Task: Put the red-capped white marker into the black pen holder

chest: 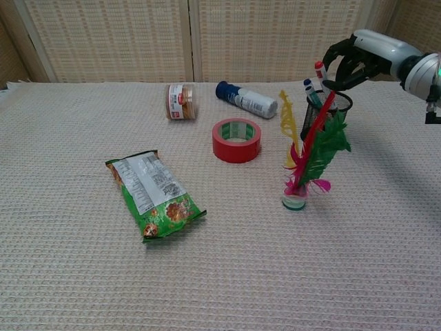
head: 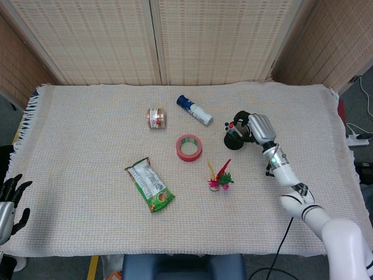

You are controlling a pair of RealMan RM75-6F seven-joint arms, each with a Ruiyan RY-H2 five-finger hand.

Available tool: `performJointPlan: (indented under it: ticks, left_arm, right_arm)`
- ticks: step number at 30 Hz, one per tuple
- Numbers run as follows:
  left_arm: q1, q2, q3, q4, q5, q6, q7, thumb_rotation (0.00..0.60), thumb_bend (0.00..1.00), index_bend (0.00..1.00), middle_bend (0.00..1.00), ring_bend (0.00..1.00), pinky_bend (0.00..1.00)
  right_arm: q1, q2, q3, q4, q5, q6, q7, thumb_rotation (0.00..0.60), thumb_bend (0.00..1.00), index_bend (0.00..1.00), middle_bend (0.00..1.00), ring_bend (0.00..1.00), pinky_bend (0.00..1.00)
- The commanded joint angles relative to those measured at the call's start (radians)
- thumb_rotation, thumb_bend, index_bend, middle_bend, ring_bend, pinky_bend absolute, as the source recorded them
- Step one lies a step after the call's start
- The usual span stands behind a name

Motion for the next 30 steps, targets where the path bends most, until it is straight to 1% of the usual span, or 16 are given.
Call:
performJointPlan:
  ticks: [1, 8, 12, 15, 19, 22, 30]
  left_arm:
    - [-0.001, -0.001, 0.001, -0.001, 0.001, -0.001, 0.004, 0.600, 0.42, 0.17, 0.01, 0.00, 0.26]
    - [-0.001, -0.003, 0.002, -0.003, 0.002, -0.002, 0.014, 0.600, 0.42, 0.17, 0.01, 0.00, 0.26]
    - [-0.002, -0.004, 0.001, -0.002, -0.002, -0.004, 0.016, 0.600, 0.42, 0.17, 0.01, 0.00, 0.26]
    - [-0.003, -0.005, 0.000, 0.000, -0.005, -0.007, 0.016, 0.600, 0.42, 0.17, 0.01, 0.00, 0.26]
    - [-0.004, -0.005, 0.001, 0.001, -0.007, -0.012, 0.015, 0.600, 0.42, 0.17, 0.01, 0.00, 0.26]
    - [-0.004, -0.005, 0.001, 0.000, -0.007, -0.011, 0.014, 0.600, 0.42, 0.17, 0.01, 0.00, 0.26]
    - [-0.005, -0.005, 0.002, -0.001, -0.008, -0.014, 0.016, 0.600, 0.42, 0.17, 0.01, 0.00, 0.26]
  right_arm:
    - [-0.024, -0.014, -0.018, 0.033, -0.001, -0.003, 0.032, 0.600, 0.33, 0.57, 0.35, 0.47, 0.41]
    - [-0.047, -0.050, -0.051, 0.108, -0.014, -0.016, 0.084, 0.600, 0.33, 0.57, 0.35, 0.47, 0.41]
    - [-0.040, -0.063, -0.054, 0.134, -0.022, -0.005, 0.102, 0.600, 0.33, 0.56, 0.35, 0.47, 0.41]
    - [-0.035, -0.067, -0.050, 0.143, -0.021, 0.003, 0.103, 0.600, 0.33, 0.54, 0.35, 0.45, 0.41]
    - [-0.031, -0.066, -0.044, 0.142, -0.016, 0.006, 0.090, 0.600, 0.33, 0.50, 0.35, 0.38, 0.33]
    - [-0.030, -0.066, -0.035, 0.138, -0.004, 0.004, 0.067, 0.600, 0.33, 0.47, 0.35, 0.34, 0.29]
    - [-0.043, -0.044, -0.021, 0.091, 0.019, 0.005, -0.001, 0.600, 0.33, 0.44, 0.32, 0.32, 0.24]
